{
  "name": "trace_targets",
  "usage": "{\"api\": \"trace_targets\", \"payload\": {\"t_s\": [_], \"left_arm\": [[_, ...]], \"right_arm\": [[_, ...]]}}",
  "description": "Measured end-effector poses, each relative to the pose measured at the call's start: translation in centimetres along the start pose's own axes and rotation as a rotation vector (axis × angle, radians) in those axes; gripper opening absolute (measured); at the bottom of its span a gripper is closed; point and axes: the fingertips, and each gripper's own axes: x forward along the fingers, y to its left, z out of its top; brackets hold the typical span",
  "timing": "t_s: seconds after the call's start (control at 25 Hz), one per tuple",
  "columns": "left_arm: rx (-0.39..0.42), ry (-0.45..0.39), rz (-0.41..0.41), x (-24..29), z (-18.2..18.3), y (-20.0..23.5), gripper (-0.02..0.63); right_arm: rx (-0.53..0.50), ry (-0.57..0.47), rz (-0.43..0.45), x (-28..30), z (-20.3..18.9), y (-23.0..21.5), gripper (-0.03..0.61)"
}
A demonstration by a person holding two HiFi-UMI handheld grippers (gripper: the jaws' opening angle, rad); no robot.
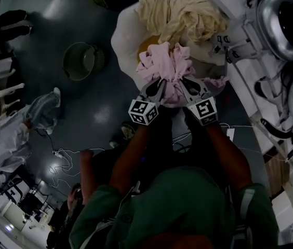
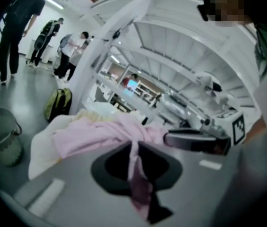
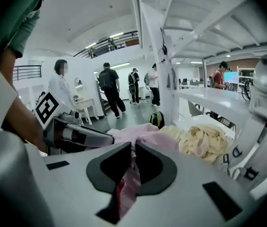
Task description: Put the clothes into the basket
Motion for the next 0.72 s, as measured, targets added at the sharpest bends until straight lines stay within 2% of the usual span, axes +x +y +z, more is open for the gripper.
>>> {"api": "trace_targets", "payload": {"t_s": [0.16,0.4,0.56,0.72], "left_arm": [[0.005,-0.078,-0.019,-3.8,5.7,0.7,0.038],[0.025,-0.131,-0.020,-9.6,11.5,1.8,0.038],[0.049,-0.187,0.038,-13.0,15.3,3.5,0.037],[0.056,-0.244,0.131,-16.3,18.2,5.2,0.037]], "right_arm": [[-0.028,-0.083,0.005,0.2,6.5,2.3,0.028],[-0.051,-0.148,0.024,0.9,13.4,6.8,0.028],[-0.082,-0.178,0.093,2.5,17.8,9.0,0.028],[-0.117,-0.234,0.213,4.5,21.9,11.7,0.028]]}}
